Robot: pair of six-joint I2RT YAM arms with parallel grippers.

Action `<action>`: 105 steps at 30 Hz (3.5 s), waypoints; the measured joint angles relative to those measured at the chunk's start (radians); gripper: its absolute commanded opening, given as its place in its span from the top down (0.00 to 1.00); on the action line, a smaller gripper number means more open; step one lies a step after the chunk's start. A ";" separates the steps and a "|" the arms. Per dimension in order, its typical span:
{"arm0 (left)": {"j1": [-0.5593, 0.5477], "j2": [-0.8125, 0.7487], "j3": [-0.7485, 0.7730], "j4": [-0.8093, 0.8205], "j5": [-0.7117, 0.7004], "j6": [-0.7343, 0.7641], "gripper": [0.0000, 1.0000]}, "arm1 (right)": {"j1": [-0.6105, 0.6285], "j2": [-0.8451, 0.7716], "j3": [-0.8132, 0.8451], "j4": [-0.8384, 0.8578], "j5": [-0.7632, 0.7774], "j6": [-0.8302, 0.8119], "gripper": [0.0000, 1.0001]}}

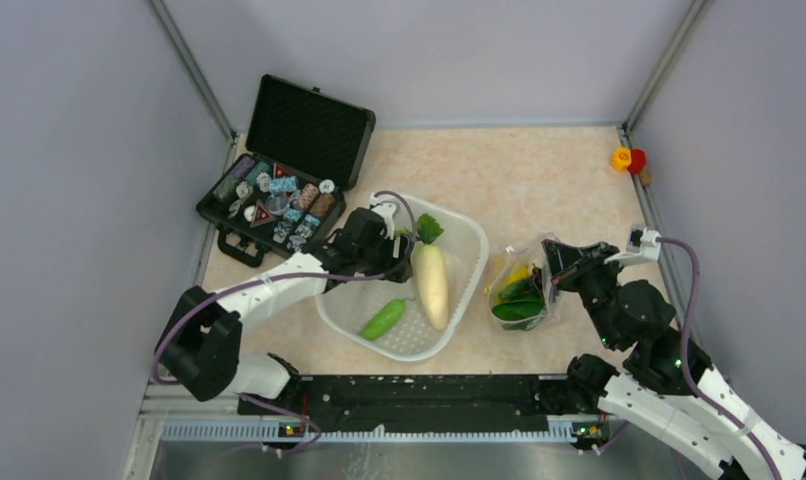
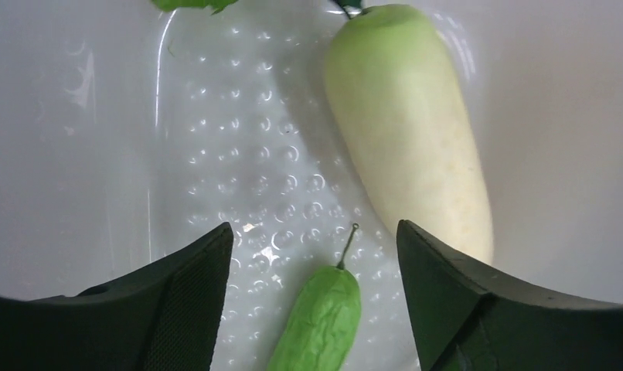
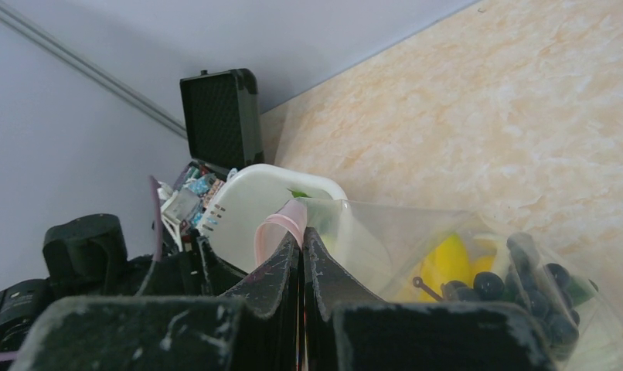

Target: Place the food in the zip-top bag and seal the zipper

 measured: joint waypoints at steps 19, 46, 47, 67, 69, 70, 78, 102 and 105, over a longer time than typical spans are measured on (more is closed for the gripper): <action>-0.003 -0.192 -0.159 -0.071 0.212 -0.055 0.12 | 0.000 0.021 -0.041 0.031 0.002 0.013 0.99; -0.016 0.332 0.240 0.051 0.073 -0.042 0.28 | 0.000 0.031 -0.040 0.037 -0.025 0.014 0.99; -0.016 0.345 0.245 0.051 0.078 -0.038 0.28 | 0.000 0.031 -0.040 0.037 -0.025 0.014 0.99; -0.016 0.260 0.147 -0.005 0.231 0.030 0.58 | 0.000 0.013 -0.040 0.022 -0.024 0.025 0.99; -0.016 0.225 0.134 -0.007 0.229 0.031 0.60 | 0.000 0.013 -0.040 0.022 -0.025 0.025 0.99; -0.016 0.198 0.125 -0.006 0.226 0.031 0.61 | 0.000 0.013 -0.040 0.022 -0.024 0.025 0.99; -0.016 -0.060 0.090 0.031 0.195 0.043 0.70 | 0.000 0.013 -0.040 0.023 -0.025 0.032 0.99; -0.053 -0.675 -0.145 0.549 0.007 0.021 0.90 | 0.000 0.153 -0.063 0.146 -0.089 0.094 1.00; -0.115 -0.673 -0.145 0.614 -0.054 0.021 0.90 | 0.000 0.220 -0.044 0.156 -0.101 0.098 1.00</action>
